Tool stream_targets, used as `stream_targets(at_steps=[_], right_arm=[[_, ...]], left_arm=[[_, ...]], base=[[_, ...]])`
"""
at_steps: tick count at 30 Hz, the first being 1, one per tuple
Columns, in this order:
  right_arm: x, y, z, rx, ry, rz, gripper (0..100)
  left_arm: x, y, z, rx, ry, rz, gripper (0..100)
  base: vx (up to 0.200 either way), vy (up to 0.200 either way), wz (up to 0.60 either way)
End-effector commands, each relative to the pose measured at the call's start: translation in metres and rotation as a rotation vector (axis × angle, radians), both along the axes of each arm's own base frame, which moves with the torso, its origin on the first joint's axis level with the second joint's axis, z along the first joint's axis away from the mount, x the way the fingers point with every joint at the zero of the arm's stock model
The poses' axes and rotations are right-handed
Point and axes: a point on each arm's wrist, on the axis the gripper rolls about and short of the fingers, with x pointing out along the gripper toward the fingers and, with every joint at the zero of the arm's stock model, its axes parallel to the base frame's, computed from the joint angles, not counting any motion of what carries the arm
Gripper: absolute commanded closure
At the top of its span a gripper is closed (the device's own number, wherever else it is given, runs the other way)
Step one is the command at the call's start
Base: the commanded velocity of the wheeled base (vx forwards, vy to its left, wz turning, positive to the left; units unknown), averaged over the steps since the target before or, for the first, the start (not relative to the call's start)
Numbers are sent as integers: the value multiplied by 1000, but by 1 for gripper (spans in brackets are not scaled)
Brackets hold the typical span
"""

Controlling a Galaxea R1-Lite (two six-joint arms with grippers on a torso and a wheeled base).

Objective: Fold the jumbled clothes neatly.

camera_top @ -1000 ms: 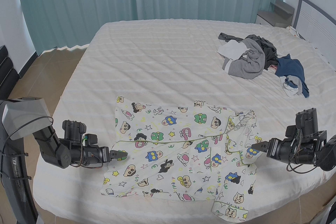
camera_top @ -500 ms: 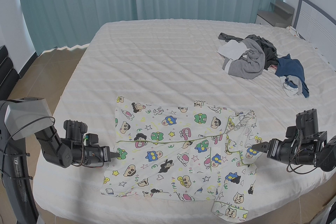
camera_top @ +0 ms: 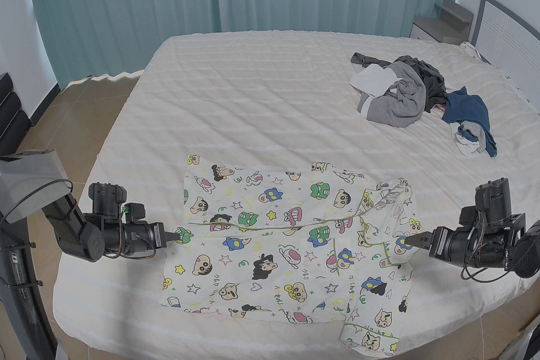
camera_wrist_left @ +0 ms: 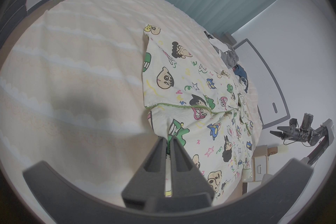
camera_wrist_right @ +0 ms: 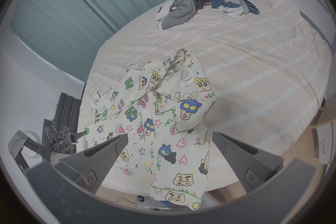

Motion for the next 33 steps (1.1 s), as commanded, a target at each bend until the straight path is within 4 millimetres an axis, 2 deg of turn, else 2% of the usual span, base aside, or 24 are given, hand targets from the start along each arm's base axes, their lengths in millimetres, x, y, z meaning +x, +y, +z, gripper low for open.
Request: stream_targets(at_steps=[1,16,26,31,33], right_arm=[[0,0,-1,-1,4,0,0],[-5,-2,-15,-26,69,-8,0],[-6,-2,-16,-29,74,-4,0],[-11,-3,-19,-32,88,-6,0],[-13,-3,-18,-32,86,-5,0]], left_arm=[[0,5,6,1,-18,14,100],[4,23,7,3,-12,64,100],[0,21,5,3,6,61,100],[-14,24,17,-2,4,76,100],[-28,23,26,-5,2,75,100]], base=[[0,0,0],[0,0,0],[0,0,0],[0,0,0],[0,0,0]])
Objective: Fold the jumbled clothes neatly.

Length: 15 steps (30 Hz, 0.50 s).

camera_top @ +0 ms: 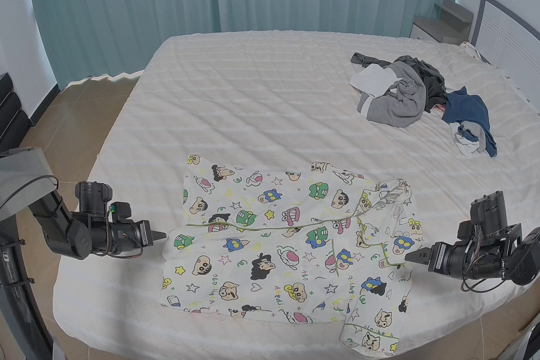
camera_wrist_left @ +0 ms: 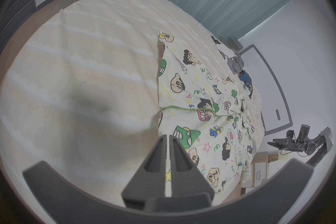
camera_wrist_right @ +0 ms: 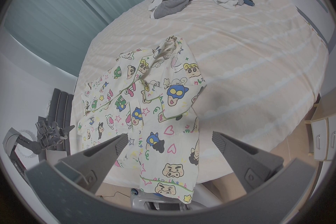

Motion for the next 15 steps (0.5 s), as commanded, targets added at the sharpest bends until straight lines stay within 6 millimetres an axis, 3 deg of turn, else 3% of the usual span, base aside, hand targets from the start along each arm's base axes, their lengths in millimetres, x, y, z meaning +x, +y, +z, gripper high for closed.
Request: stream_targets(at_steps=[1,6,12,13,15], right_arm=[[-4,-1,-1,0,4,1,0],[-9,2,-3,2,-12,18,0],[-12,6,-6,5,-24,42,0],[-12,7,-6,4,-22,47,0],[-15,9,-7,4,-21,57,0]], left_arm=[[-24,0,21,-5,-19,6,100],[-63,-8,50,-96,0,60,100],[-90,-16,49,-142,68,76,100],[-95,-17,48,-136,74,67,0],[-103,-18,44,-129,90,52,0]], base=[[0,0,0],[0,0,0],[0,0,0],[0,0,0],[0,0,0]])
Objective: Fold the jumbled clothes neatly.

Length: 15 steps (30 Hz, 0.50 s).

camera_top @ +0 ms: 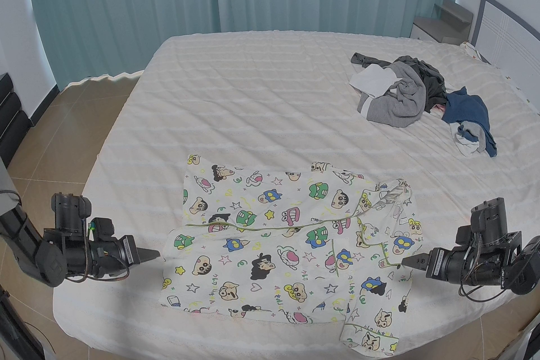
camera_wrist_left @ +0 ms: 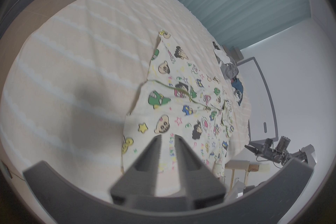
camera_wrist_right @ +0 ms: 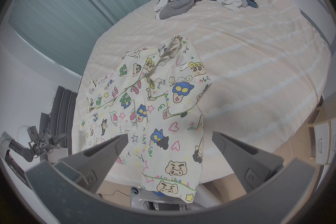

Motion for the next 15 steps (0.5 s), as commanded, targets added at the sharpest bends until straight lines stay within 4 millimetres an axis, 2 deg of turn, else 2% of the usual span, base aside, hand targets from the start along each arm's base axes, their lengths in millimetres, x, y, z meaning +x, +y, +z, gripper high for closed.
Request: stream_targets(at_steps=[1,6,10,15], right_arm=[[-7,4,-3,-4,11,29,0],[-12,2,-6,-7,28,28,0],[-15,2,-7,-8,31,31,0],[-17,1,-10,-5,17,30,0]], left_arm=[[-24,-5,5,1,0,-28,0],[-41,-16,-3,-4,73,-53,0],[-46,-18,-5,-28,114,-36,0],[-48,-37,-15,15,218,82,0]], base=[[0,0,0],[0,0,0],[0,0,0],[0,0,0]])
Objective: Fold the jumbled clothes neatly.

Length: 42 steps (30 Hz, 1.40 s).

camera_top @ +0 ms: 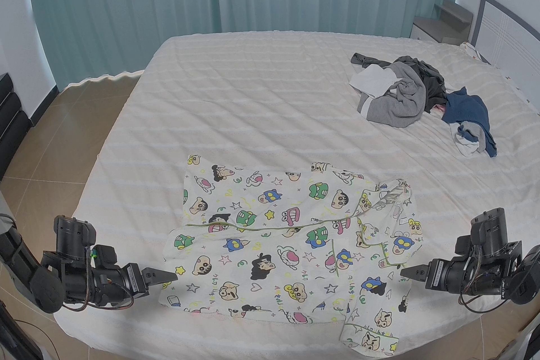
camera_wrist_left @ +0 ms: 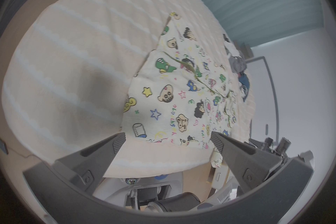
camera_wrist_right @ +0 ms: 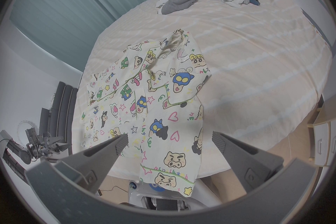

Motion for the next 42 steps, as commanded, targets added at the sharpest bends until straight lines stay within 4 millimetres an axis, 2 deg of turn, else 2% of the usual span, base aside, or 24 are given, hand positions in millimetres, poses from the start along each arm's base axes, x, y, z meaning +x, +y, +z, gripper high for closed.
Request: stream_targets(at_steps=[1,2,8,12,16,20,25,31,36,39,40,42], right_arm=[[-4,-1,-4,0,1,1,0],[-5,-1,-5,2,-2,3,0],[-6,-2,-6,2,2,1,0],[-7,-2,-6,-1,6,-1,0],[-8,-2,-8,-2,12,1,0],[-8,-2,-8,-2,12,1,0],[-7,-2,-8,-2,10,3,0],[-6,-2,-8,1,1,1,0],[-5,-1,-9,2,-2,3,0],[-7,-2,-15,-8,28,3,0],[-7,-2,-18,-10,38,4,0],[-7,-2,-25,-20,69,4,0]], left_arm=[[-4,-19,-9,31,89,59,0],[-4,-29,-11,23,122,94,0],[-1,-49,-22,5,215,165,0],[5,-53,-41,105,238,233,0],[5,-58,-47,161,228,245,0],[16,-62,-54,207,203,284,0],[15,-71,-63,279,195,282,0],[18,-80,-69,312,165,284,0],[30,-83,-69,297,143,299,0],[32,-83,-70,303,137,304,0],[32,-84,-70,303,137,304,100],[33,-84,-71,304,136,301,100]], base=[[0,0,0],[0,0,0],[0,0,0],[0,0,0],[0,0,0],[0,0,0],[0,0,0],[0,0,0],[0,0,0],[0,0,0],[0,0,0],[0,0,0]])
